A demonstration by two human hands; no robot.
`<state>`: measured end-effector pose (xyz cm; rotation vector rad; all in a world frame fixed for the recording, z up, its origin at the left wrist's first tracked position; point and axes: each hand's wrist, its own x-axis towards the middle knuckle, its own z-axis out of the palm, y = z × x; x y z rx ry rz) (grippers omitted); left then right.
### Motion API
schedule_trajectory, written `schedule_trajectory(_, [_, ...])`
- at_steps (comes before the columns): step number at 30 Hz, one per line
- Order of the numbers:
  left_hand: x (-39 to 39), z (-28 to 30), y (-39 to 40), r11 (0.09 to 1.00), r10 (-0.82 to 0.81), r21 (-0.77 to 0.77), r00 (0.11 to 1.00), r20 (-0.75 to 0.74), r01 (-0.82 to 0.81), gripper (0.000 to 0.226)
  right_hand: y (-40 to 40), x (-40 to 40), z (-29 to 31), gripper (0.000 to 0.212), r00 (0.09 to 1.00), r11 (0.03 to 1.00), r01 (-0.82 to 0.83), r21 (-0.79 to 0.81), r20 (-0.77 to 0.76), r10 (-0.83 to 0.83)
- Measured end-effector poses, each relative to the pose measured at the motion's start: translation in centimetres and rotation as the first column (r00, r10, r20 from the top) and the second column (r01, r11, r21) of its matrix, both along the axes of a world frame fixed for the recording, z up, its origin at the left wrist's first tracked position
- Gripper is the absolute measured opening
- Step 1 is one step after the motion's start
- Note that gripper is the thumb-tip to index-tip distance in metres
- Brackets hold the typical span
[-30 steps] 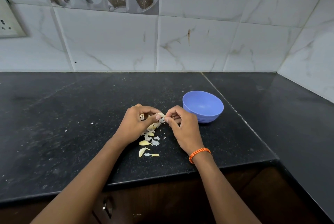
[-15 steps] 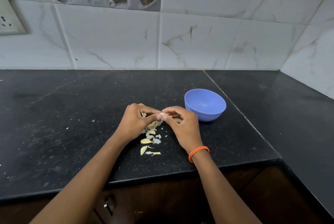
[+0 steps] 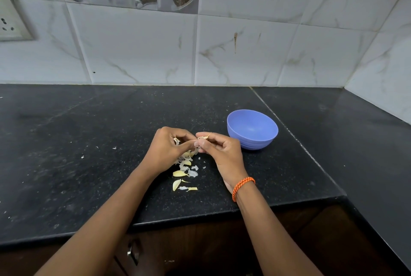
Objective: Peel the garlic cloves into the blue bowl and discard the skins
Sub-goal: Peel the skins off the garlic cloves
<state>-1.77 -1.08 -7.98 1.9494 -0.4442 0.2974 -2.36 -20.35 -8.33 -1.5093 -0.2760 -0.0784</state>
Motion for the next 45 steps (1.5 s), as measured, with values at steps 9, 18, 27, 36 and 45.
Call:
schedule_trajectory(9, [0.3,-0.3,-0.1,0.996,0.051,0.074,0.997,0.051,-0.054,0.008,-0.1,0.6,-0.2,0.017,0.994,0.989,0.030,-0.144,0.107,-0.014])
schedule_trajectory(18, [0.5,-0.5,0.1,0.991,0.109,0.068,0.990,0.085,-0.114,0.012,-0.5,0.7,-0.1,0.029,0.976,0.898,0.123,-0.423,0.214,-0.033])
schedule_trajectory(27, [0.2,-0.5,-0.4,0.980,0.085,0.179,0.996,0.031,-0.090,0.022,-0.2,0.5,0.4,0.032,0.937,0.767,0.286,-0.574,0.334,-0.099])
schedule_trajectory(36, [0.1,-0.8,-0.9,0.899,0.191,0.373,0.972,0.136,-0.229,0.018,0.9,0.5,-0.2,0.030,0.915,0.720,0.389,-0.574,0.328,-0.233])
schedule_trajectory(45, [0.6,-0.9,-0.3,0.931,0.182,0.290,0.970,0.163,-0.224,0.009,-0.3,0.2,0.8,0.016,0.966,0.900,0.231,-0.369,0.198,-0.167])
